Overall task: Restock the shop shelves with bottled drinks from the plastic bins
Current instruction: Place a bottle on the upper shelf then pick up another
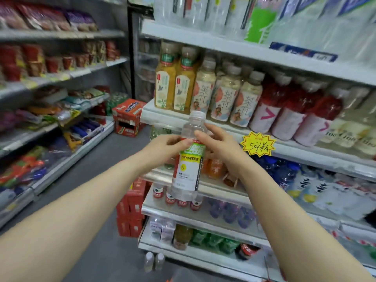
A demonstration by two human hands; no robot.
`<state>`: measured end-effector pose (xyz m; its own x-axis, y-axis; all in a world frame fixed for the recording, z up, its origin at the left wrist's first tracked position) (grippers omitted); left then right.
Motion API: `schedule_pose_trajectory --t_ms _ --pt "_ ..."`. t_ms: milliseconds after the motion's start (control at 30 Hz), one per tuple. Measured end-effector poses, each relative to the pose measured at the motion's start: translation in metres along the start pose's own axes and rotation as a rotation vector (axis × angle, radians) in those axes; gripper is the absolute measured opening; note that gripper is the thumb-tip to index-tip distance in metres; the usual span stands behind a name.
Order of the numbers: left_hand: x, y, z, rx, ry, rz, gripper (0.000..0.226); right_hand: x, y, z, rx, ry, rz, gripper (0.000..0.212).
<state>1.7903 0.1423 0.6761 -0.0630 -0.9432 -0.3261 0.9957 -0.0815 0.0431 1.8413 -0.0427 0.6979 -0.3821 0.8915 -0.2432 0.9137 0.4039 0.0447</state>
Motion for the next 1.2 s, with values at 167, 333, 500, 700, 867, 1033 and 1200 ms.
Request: schedule_pose_trajectory --t_ms 167,333,500,700,867,1033,1200 --pt "-0.020 0.014 0.056 0.097 -0.006 0.041 0.041 -0.016 0.015 -0.062 -0.070 -0.022 -0.004 0.048" --pt "-0.046 0.026 0.108 0.184 0.021 0.129 0.041 -0.024 0.032 -0.118 -0.164 -0.015 0.045 0.039" --pt "-0.080 0.046 0.166 0.234 0.002 0.194 0.047 -0.033 0.053 -0.185 -0.250 -0.032 0.072 0.026" --pt "-0.124 0.073 0.221 0.271 0.016 0.175 0.048 -0.038 0.088 -0.249 -0.354 -0.122 0.180 0.039" --pt "-0.155 0.099 0.252 0.382 -0.072 0.106 0.032 -0.050 0.116 -0.292 -0.412 -0.139 0.230 0.048" --pt "-0.178 0.116 0.265 0.444 -0.042 0.152 0.024 -0.054 0.141 -0.317 -0.505 -0.192 0.341 0.053" --pt "-0.175 0.136 0.230 0.414 0.159 0.176 0.034 -0.052 0.172 -0.315 -0.545 -0.343 0.486 0.067"
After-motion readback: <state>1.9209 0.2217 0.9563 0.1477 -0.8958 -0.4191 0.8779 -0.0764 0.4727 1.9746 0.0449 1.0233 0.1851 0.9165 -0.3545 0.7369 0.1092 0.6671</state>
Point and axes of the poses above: each hand's wrist, its own y-axis towards the middle knuckle, its own x-axis out of the palm, z = x × y, the point moved 1 cm from there along y, towards the middle knuckle
